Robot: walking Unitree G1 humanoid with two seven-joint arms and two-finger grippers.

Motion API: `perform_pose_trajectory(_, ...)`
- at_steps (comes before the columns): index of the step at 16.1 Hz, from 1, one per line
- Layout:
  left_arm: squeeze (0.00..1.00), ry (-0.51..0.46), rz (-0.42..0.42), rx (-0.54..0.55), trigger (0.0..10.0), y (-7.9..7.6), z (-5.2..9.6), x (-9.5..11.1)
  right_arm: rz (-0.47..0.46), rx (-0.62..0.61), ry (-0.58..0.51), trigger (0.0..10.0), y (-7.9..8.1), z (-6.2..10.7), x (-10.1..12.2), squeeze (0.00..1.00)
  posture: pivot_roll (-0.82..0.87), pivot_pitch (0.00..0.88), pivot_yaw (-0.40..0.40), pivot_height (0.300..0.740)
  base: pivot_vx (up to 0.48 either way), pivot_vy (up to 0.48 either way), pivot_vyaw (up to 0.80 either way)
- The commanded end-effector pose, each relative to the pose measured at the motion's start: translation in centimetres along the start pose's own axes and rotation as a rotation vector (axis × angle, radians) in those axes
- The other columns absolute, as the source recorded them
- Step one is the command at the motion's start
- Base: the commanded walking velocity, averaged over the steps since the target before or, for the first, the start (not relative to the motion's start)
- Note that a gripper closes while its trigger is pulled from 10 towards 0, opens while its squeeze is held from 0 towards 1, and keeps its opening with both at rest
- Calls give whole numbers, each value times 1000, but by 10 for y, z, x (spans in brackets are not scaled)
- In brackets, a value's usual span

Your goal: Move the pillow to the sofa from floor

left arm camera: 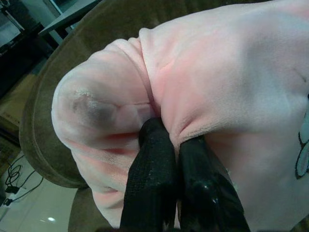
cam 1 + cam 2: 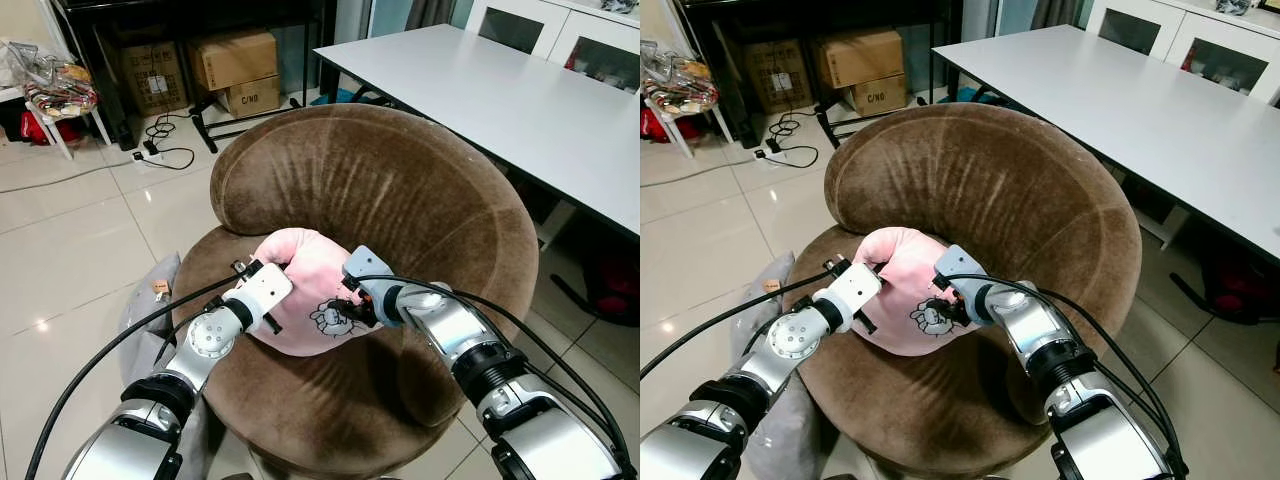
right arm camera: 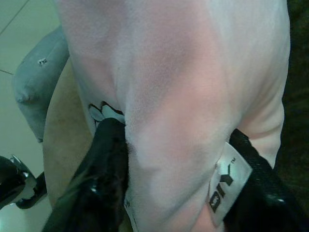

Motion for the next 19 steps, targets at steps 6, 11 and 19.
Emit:
perform_pose_trajectory(6, 0, 13, -2, -4, 10000, 3, -1, -1, -56, -25, -91, 0, -7, 0, 18, 0, -86, 0, -30, 740, 0, 0, 0)
perform_pose_trajectory(11, 0, 14, -4, -6, 10000, 4, 0, -1, -32, -38, -113, 0, -6, 0, 23, 0, -82, 0, -29, 740, 0, 0, 0)
perform_pose_trajectory(19, 1000, -9, 146, 109, 10000, 41, 19, -6, -48, -20, -179, 0, 0, 0, 34, 0, -63, 0, -43, 740, 0, 0, 0)
Point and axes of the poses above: a point about 5 cm out from each wrist's last joint towards the gripper, its own z axis pointing back from the gripper into the wrist, its own x axis along the axis of the wrist's last joint, y = z × x, the point moved 6 cm from there along -z, pointing out of the wrist towards the gripper, and after that the axes turned 15 degrees about z, right-handed, at the moved point
